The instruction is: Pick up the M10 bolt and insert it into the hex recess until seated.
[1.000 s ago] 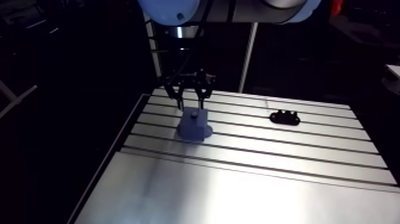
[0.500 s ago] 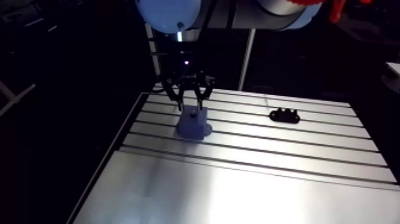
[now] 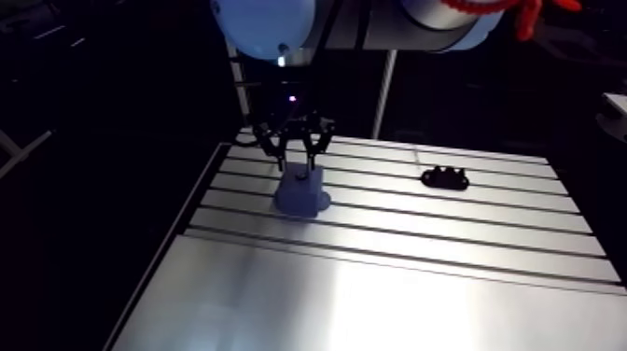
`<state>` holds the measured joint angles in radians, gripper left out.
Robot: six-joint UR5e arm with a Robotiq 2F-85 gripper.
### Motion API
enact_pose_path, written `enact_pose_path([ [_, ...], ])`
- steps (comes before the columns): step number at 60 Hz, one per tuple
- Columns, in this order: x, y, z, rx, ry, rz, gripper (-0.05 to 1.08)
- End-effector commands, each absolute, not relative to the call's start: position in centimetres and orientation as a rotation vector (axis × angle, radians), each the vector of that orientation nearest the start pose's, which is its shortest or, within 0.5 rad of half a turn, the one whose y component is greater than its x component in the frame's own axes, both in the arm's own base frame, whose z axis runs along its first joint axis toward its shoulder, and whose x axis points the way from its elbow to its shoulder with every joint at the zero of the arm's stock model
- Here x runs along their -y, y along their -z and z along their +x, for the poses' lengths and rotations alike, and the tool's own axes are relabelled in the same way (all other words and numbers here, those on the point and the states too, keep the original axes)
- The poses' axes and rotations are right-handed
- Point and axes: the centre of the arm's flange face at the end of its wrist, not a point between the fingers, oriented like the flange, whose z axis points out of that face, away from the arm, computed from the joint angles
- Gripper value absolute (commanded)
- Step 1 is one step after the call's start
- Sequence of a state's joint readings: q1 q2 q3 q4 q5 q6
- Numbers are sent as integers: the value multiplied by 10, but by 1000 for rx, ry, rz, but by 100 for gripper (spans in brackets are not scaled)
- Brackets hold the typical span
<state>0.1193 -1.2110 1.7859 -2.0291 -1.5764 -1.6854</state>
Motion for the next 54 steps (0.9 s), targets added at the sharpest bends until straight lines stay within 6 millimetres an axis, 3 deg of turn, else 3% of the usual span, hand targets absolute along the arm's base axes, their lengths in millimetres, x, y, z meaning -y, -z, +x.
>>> enact_pose_path([
  [1, 193, -236, -549, -3010, -3, -338, 49],
  [54, 190, -235, -547, -3006, 12, -300, 50],
])
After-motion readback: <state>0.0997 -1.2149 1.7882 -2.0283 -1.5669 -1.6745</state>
